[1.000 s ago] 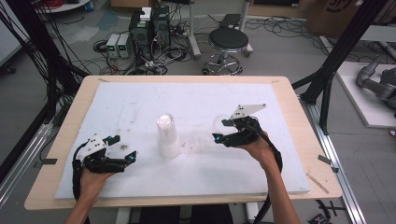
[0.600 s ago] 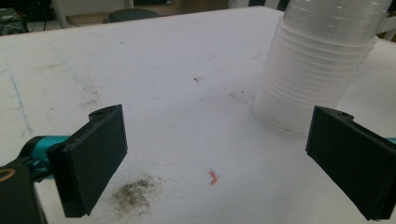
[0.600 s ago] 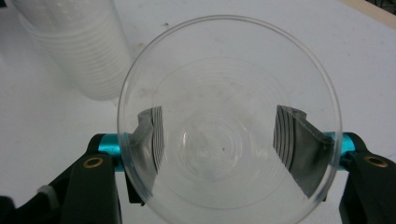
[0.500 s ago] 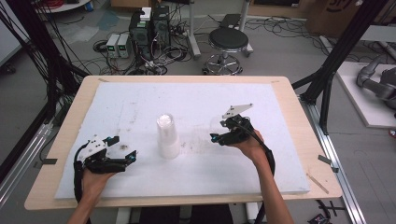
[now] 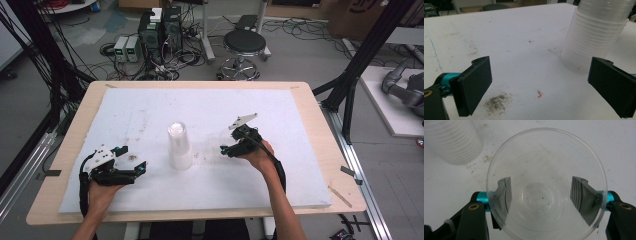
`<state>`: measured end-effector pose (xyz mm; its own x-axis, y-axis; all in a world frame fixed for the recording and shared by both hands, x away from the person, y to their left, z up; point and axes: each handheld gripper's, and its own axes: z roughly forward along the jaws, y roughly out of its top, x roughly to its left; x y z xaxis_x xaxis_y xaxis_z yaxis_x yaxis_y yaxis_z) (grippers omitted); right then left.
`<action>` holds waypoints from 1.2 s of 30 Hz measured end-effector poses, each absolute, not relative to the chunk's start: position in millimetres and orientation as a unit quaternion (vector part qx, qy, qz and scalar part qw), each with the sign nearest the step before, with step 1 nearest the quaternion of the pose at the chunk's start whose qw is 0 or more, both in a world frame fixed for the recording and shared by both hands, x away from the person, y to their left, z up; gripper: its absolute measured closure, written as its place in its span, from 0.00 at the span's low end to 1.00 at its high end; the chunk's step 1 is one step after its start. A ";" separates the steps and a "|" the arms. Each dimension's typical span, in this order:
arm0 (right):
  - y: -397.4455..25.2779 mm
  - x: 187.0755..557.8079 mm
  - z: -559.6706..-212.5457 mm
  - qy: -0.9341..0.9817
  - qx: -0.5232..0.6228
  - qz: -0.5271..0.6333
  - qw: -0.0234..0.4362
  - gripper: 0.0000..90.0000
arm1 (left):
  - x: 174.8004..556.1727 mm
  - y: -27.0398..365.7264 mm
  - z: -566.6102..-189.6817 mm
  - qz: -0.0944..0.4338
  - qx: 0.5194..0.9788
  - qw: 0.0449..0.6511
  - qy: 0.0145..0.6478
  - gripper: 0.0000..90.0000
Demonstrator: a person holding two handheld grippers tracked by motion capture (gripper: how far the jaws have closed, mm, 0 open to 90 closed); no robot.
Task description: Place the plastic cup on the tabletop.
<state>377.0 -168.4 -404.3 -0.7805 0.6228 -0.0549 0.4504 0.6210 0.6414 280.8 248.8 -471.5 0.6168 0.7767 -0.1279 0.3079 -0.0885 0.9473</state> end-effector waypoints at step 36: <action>-204.5 338.5 -429.3 0.836 0.321 0.410 0.174 0.16 | 281.6 248.8 -471.8 0.206 0.712 0.556 0.378 0.06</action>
